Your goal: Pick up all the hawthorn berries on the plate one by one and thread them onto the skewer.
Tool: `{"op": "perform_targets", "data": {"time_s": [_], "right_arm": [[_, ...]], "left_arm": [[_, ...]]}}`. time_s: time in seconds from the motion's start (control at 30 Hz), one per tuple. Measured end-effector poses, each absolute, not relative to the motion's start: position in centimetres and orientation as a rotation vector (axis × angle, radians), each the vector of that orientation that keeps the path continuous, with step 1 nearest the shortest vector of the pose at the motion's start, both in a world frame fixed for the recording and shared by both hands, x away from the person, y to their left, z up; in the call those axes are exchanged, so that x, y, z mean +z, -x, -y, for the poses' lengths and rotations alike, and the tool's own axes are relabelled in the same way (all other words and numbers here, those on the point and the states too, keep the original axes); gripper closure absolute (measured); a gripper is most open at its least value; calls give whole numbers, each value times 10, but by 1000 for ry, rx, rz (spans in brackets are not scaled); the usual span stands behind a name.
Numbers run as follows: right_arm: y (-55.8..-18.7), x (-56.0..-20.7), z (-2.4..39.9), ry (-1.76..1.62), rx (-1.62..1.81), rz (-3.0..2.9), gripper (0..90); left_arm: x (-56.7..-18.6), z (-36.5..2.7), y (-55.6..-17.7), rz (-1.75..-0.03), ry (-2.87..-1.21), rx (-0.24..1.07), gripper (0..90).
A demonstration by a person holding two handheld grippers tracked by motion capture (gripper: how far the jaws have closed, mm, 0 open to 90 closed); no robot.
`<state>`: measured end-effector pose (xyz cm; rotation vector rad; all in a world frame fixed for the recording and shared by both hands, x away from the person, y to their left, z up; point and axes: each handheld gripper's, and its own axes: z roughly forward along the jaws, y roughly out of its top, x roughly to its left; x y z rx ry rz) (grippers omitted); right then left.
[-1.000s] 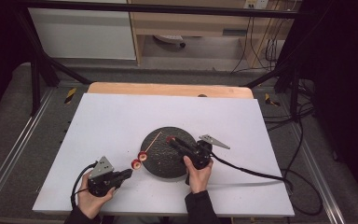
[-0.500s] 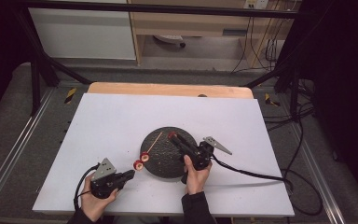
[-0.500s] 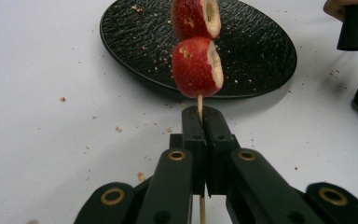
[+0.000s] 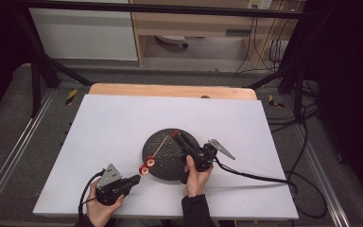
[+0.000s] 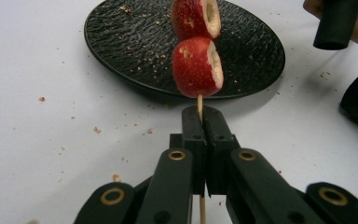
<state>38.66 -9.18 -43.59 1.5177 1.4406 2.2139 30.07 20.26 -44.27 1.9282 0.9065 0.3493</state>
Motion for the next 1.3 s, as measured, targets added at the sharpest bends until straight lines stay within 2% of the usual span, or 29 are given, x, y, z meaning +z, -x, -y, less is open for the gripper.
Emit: {"op": "perform_targets", "data": {"time_s": [1.3], "right_arm": [[-389,-443,88,-1553,2249,-1379,639]], "left_arm": [[-446,-182,-299,-916,-1914,345,886]]}}
